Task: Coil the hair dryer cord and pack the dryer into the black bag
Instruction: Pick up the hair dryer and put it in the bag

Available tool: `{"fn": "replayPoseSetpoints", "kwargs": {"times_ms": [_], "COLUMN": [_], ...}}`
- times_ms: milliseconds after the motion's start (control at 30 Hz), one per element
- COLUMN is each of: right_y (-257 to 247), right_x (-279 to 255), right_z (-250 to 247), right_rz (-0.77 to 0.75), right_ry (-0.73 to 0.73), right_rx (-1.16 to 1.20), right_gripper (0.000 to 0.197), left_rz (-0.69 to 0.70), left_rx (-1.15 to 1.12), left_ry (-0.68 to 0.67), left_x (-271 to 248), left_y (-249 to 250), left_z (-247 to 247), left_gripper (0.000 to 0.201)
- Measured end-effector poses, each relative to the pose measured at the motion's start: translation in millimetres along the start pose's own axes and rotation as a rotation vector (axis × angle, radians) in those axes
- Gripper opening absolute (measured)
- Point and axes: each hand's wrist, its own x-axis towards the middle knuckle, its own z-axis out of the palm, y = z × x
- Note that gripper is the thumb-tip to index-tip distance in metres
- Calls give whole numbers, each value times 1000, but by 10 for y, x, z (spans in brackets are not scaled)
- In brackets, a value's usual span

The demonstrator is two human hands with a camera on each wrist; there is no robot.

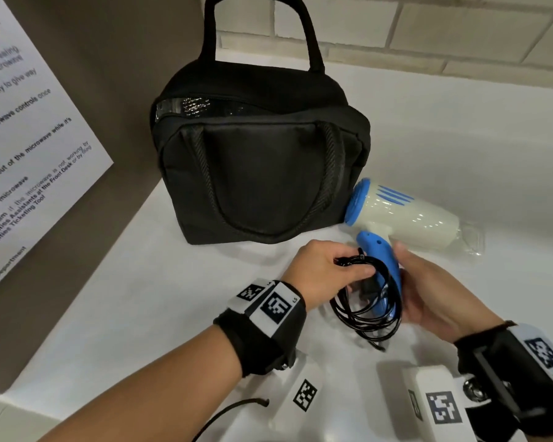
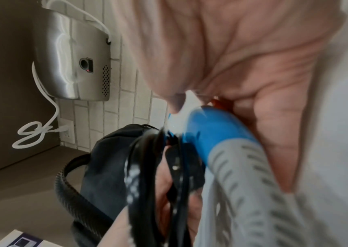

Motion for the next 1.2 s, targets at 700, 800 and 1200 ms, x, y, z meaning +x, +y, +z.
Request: {"fn": "replayPoseSetpoints", "kwargs": {"times_ms": [700, 800, 1200], "right_y": [164, 179, 72], "right_x": [-114, -95, -136], "right_z": [98, 63, 22], "right_rz": [-245, -214, -80], "right_ry": [-80, -27, -53], "right_rx": [196, 186, 227], "right_gripper": [77, 75, 68], "left_rz": [162, 159, 202], "left_rx": [-155, -124, 9], "left_ry": [-104, -151, -123], "left_x": [29, 15, -19], "left_y": [17, 43, 108], "left_z": [148, 103, 140], "left_gripper": [19, 24, 40]}}
